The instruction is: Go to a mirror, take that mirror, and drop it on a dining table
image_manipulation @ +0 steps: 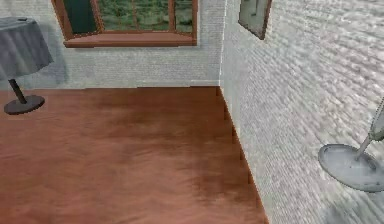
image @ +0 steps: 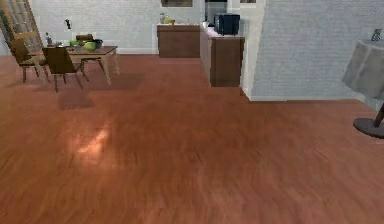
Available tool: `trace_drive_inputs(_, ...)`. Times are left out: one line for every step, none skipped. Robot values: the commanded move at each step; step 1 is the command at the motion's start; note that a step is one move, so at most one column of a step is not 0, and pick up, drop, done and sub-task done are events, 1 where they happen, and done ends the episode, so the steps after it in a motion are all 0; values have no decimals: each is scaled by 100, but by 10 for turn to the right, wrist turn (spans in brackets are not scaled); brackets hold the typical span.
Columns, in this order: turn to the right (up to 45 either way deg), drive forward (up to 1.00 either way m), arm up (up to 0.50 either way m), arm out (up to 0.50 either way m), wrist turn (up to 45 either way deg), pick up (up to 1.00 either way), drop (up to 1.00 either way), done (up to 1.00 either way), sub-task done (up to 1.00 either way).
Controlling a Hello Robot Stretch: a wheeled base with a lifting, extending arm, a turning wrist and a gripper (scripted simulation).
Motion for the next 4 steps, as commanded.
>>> trace_drive_inputs(-450, 0, 0, 0, 0, 0, 0, 0, 0)
trace_drive_inputs(-360, 0, 0, 0, 0, 0, 0, 0, 0)
trace_drive_inputs(0, 10, 0, 0, 0, 0, 0, 0, 0)
trace_drive_inputs(450, 0, 0, 0, 0, 0, 0, 0, 0)
